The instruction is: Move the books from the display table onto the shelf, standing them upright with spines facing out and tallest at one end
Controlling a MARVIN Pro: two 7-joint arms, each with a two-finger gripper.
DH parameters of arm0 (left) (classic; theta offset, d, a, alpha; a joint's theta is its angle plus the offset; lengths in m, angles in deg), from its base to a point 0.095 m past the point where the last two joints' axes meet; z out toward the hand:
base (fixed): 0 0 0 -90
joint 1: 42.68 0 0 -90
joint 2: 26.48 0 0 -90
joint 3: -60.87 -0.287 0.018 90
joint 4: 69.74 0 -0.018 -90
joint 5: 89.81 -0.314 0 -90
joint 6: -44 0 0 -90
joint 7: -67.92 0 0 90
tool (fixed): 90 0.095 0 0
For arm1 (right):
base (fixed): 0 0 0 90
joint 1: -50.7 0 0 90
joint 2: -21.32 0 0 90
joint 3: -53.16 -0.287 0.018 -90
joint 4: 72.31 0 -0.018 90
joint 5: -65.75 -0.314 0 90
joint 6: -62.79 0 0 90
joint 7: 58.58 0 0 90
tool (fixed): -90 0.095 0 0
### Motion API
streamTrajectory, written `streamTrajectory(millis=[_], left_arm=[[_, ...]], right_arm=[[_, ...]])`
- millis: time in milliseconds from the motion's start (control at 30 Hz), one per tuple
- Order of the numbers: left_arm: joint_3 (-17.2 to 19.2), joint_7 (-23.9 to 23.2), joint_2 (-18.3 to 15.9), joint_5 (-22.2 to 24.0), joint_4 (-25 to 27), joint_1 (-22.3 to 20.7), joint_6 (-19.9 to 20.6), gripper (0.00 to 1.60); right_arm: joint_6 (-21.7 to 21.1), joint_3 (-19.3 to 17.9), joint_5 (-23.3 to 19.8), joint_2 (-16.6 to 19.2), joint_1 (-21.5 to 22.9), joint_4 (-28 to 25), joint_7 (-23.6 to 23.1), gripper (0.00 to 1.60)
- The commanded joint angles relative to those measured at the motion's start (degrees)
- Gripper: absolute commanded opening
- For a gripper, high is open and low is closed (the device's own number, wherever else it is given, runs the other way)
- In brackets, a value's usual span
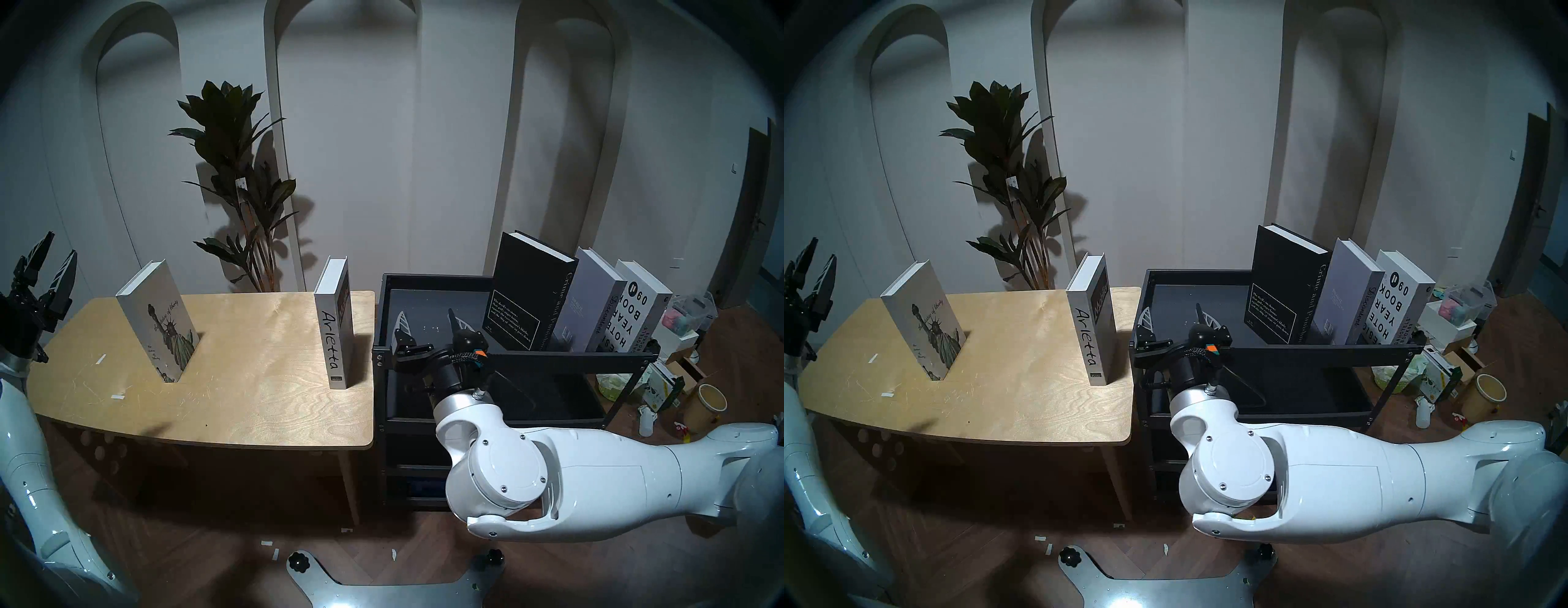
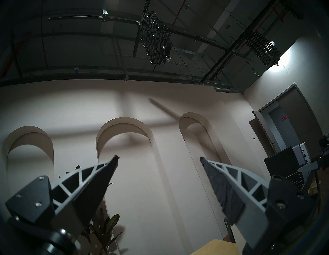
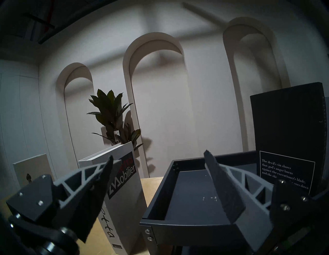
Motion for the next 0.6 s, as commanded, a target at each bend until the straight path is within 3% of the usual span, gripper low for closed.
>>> streamTrajectory(millis=[0, 567], left_arm=[[-0.1, -0.1, -0.6, 0.0, 0.6, -0.4, 0.0, 1.60], [0.0, -0.1, -0.5, 0.0, 0.6, -0.4, -0.1, 1.60]], right_arm=[[-0.9, -1.0, -0.6, -6.1, 3.8, 3.3, -0.8, 1.60], [-3.2, -0.2, -5.6, -17.1, 8.0, 13.7, -4.3, 1.60]])
